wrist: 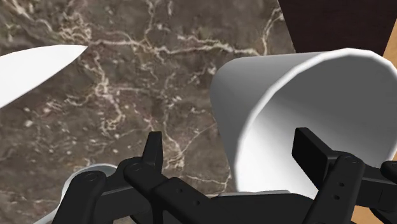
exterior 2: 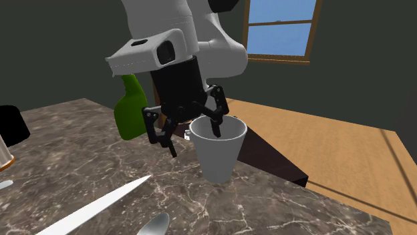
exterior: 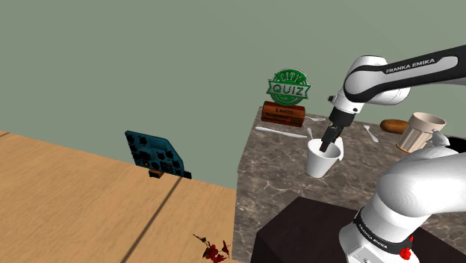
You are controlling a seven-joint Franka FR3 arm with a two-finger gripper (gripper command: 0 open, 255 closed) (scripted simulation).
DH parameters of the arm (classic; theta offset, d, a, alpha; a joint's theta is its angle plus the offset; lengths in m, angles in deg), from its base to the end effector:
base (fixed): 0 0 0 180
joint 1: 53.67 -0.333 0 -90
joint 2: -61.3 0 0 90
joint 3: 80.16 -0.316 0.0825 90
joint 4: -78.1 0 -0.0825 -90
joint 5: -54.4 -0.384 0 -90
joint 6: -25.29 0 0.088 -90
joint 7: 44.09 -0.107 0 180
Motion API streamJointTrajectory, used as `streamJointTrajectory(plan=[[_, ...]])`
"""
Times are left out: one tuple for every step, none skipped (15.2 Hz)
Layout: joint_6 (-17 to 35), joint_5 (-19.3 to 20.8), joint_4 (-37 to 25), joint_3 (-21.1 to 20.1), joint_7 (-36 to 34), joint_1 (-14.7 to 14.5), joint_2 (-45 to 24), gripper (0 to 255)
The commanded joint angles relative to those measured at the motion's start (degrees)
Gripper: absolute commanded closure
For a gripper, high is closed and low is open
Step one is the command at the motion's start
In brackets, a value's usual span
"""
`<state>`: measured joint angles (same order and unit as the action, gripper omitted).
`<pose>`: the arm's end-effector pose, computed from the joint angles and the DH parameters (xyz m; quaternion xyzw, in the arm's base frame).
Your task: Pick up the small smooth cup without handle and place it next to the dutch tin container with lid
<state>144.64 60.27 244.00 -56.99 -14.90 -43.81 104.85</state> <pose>0.2566 -0.1449 0.3572 -0.9934 -0.0515 -0.0063 0.1027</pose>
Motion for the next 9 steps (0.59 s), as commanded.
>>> streamJointTrajectory(plan=[[0.09, 0.01, 0.06, 0.02, 0.01, 0.01, -0.02, 0], [0.09, 0.01, 0.06, 0.02, 0.01, 0.01, -0.02, 0], [0.09, 0.01, 0.06, 0.02, 0.01, 0.01, -0.02, 0], [0.08, 0.01, 0.05, 0.02, 0.01, 0.01, -0.02, 0], [0.08, 0.01, 0.05, 0.02, 0.01, 0.01, -0.02, 0], [0.08, 0.01, 0.05, 0.02, 0.01, 0.01, -0.02, 255], [0.08, 0.01, 0.05, 0.02, 0.01, 0.01, -0.02, 255], [0.08, 0.01, 0.05, 0.02, 0.01, 0.01, -0.02, 255], [0.08, 0.01, 0.05, 0.02, 0.01, 0.01, -0.02, 255]])
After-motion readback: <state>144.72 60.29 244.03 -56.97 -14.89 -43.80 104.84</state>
